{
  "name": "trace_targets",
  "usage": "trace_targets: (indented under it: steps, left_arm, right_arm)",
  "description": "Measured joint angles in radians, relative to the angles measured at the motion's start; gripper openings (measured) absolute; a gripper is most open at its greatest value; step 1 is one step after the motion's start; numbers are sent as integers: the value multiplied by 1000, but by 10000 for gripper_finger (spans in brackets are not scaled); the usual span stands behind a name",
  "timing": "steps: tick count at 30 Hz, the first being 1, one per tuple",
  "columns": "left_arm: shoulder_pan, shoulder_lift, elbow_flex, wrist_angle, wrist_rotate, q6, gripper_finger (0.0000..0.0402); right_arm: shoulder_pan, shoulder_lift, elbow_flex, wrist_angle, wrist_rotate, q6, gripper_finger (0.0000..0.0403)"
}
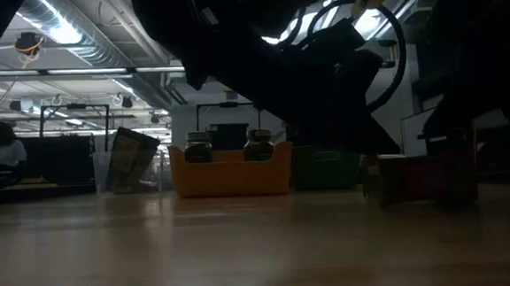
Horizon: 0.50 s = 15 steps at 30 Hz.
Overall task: Sort spices by type
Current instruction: Put the red can into the black transparent bin
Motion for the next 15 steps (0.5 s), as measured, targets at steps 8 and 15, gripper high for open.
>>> trace_targets:
  steps: [8, 15]
  left_arm:
    - [-1, -30, -4, -20, 0, 56, 24]
    - [-1, -92, -5, -32, -3, 66, 24]
  right_arm:
    - [1, 0, 1, -8, -41, -55, 154]
    - [1, 0, 0, -93, -63, 4, 154]
